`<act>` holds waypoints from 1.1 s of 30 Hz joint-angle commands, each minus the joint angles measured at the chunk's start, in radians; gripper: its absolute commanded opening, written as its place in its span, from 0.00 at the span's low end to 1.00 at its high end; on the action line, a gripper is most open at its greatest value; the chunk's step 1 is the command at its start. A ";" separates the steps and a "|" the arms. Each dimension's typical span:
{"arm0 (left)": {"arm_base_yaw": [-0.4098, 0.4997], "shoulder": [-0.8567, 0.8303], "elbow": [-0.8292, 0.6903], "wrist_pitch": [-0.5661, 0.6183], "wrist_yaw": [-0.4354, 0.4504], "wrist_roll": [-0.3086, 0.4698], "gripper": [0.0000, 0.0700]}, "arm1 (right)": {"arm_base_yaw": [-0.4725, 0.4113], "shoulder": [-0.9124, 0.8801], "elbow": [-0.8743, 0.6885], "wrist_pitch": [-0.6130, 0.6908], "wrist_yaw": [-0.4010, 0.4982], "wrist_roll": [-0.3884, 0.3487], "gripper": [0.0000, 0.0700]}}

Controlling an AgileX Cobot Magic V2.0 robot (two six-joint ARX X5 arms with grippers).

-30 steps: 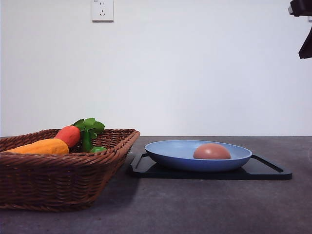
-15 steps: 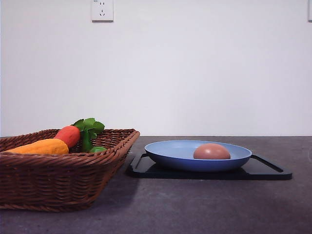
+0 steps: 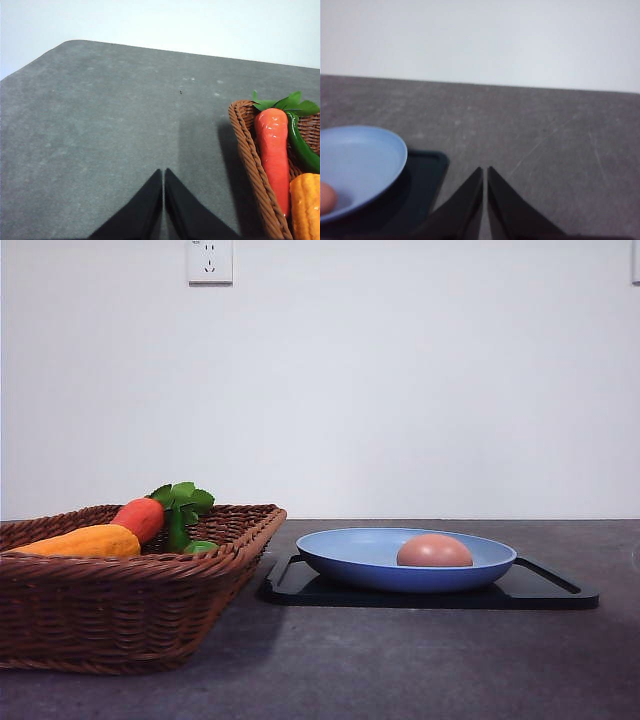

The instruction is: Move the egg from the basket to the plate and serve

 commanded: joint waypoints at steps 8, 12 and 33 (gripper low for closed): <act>0.002 -0.002 -0.023 -0.005 0.002 -0.009 0.00 | -0.004 -0.004 -0.012 -0.106 -0.016 0.021 0.00; 0.002 -0.002 -0.023 -0.005 0.002 -0.009 0.00 | -0.004 -0.004 -0.012 -0.098 -0.011 0.021 0.00; 0.002 -0.002 -0.023 -0.005 0.002 -0.009 0.00 | -0.004 -0.004 -0.012 -0.095 -0.011 0.021 0.00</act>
